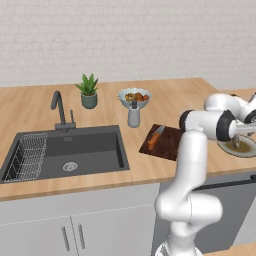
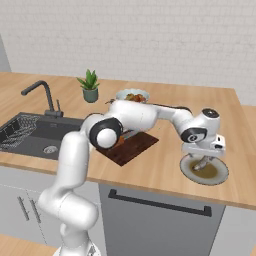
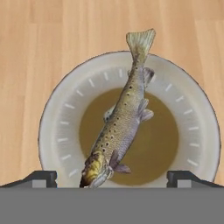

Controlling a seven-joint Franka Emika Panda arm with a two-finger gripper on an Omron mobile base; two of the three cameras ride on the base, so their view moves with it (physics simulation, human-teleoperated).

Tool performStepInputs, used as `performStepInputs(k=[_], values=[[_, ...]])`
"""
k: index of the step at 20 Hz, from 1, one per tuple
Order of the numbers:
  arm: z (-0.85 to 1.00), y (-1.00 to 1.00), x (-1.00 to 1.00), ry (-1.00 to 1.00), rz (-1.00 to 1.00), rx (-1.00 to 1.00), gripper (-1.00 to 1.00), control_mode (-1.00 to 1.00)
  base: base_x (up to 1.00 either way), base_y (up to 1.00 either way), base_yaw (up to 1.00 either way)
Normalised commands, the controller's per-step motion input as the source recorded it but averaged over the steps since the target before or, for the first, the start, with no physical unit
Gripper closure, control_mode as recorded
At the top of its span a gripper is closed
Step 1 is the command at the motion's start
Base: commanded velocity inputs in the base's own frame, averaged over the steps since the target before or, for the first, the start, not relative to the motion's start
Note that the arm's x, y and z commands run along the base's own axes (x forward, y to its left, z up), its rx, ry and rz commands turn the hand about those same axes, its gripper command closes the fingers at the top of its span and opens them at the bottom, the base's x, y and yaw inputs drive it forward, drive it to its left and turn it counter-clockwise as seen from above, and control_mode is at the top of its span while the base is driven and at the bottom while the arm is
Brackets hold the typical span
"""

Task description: Pick up the knife from the drawer and place it on the cutting board. Then place the meat from the plate to the cutting board.

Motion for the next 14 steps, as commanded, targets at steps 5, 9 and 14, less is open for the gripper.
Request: performStepInputs(k=[5,9,14], values=[[-0.31,0.00,0.01,-0.02,0.03,0.00,-1.00,-1.00,0.00,0.00,0.00],[-0.23,0.09,0.10,0.00,0.00,0.00,-1.00,-1.00,0.00,0.00,0.00],[-0.19,0.29,0.18,0.00,-0.02,-0.04,-1.00,-1.00,0.00,0.00,0.00]])
